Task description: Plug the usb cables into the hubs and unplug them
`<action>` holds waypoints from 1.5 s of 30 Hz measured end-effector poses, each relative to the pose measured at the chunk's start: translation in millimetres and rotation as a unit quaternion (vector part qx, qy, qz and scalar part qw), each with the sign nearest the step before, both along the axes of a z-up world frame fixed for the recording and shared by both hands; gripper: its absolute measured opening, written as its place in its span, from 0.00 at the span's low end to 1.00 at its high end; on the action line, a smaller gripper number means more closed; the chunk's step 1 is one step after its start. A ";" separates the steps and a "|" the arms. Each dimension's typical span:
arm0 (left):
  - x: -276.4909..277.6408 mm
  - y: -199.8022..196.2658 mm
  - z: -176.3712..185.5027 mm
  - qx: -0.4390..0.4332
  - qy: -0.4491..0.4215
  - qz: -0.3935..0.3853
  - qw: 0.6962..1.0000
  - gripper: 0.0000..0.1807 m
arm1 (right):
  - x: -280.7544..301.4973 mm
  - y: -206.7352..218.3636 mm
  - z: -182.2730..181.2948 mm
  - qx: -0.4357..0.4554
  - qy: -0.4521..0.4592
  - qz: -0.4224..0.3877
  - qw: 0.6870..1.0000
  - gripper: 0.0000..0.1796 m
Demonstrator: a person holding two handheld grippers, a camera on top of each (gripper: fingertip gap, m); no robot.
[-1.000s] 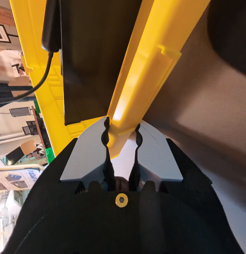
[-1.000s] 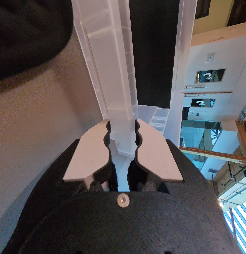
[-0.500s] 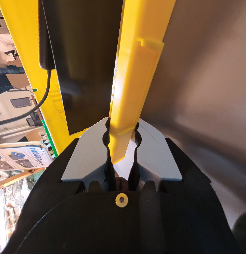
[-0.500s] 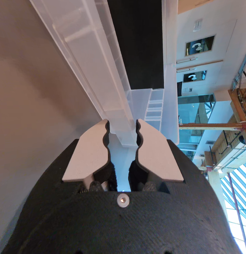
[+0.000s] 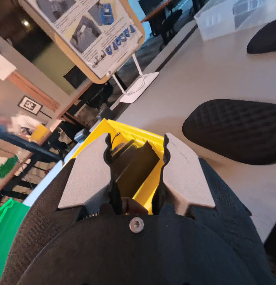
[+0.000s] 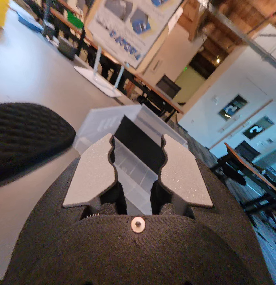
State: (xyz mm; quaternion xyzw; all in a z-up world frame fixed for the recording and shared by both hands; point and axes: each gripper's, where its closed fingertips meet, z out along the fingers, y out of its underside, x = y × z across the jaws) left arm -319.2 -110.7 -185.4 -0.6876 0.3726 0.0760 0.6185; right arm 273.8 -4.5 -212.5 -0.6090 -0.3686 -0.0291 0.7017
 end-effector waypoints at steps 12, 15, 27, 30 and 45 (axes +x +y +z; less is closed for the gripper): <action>-47.6 94.4 -21.4 -0.187 0.377 0.038 0.906 0.22 | -20.6 -29.7 53.9 0.094 0.032 0.047 0.994 0.29; -87.7 108.0 -57.2 -0.287 0.465 0.046 0.836 0.20 | -16.8 -28.4 51.0 0.093 0.014 0.027 0.995 0.28; -135.9 142.2 -95.5 -0.277 0.549 0.055 0.786 0.09 | -14.9 -15.0 28.9 0.050 -0.028 -0.003 0.998 0.28; -129.8 146.1 -70.0 -0.233 0.504 0.097 0.826 0.07 | -14.7 -13.7 29.4 0.051 -0.028 -0.005 0.998 0.28; -17.4 82.7 139.0 0.185 -0.201 0.074 0.959 0.07 | -61.7 -23.1 52.8 0.084 -0.006 0.069 0.994 0.27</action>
